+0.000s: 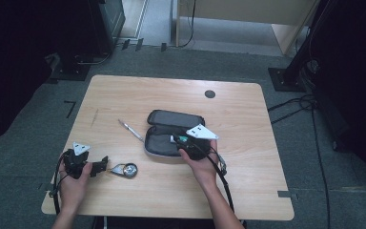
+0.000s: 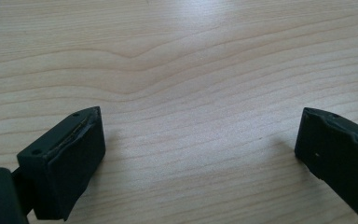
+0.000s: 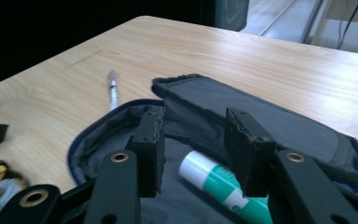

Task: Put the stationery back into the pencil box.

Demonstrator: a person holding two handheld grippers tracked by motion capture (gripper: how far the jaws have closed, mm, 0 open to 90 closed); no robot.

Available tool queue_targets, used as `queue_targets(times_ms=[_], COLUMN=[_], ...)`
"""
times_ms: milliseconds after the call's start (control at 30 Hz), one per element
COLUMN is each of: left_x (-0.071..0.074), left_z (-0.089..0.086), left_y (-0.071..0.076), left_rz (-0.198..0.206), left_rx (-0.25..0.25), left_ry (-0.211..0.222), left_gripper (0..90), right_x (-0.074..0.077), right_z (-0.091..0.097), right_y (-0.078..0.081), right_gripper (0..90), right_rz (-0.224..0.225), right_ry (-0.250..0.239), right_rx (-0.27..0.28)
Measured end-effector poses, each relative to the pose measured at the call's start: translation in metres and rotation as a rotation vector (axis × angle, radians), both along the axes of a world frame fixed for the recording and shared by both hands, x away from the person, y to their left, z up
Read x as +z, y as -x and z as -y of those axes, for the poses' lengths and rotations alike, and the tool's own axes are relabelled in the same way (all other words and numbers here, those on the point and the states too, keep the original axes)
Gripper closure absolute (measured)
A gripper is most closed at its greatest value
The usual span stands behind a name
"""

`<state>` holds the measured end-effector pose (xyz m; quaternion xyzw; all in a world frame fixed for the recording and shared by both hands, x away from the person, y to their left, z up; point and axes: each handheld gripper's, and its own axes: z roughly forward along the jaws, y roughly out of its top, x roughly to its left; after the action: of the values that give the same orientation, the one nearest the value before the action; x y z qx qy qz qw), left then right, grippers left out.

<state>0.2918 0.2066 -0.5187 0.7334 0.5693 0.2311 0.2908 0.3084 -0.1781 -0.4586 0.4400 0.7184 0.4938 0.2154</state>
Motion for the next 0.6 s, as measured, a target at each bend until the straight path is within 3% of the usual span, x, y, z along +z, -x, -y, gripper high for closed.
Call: queue_targets(times_ms=[167, 300, 367, 400, 600], left_x=[0.001, 0.005, 0.008, 0.009, 0.018], left_z=[-0.002, -0.009, -0.01, -0.01, 0.003], left_y=[0.002, 0.006, 0.01, 0.011, 0.022], left_rz=[-0.002, 0.016, 0.048, 0.06, 0.097], left_rx=[-0.015, -0.04, -0.029, -0.042, -0.192], left_ry=[0.014, 0.092, 0.089, 0.087, 0.13], left_gripper=[1.9, 2.1, 14.4, 19.5, 17.8], right_x=[-0.001, -0.003, -0.005, -0.006, -0.008], right_z=[-0.003, -0.006, -0.007, -0.007, -0.01], right_y=[0.012, 0.021, 0.025, 0.027, 0.038], right_gripper=[56.8, 55.0, 54.5, 54.4, 52.3], right_rz=[-0.004, -0.007, -0.005, -0.005, -0.006], right_ry=[-0.013, -0.014, -0.02, -0.022, -0.029], right_rx=[0.028, 0.048, 0.054, 0.058, 0.08])
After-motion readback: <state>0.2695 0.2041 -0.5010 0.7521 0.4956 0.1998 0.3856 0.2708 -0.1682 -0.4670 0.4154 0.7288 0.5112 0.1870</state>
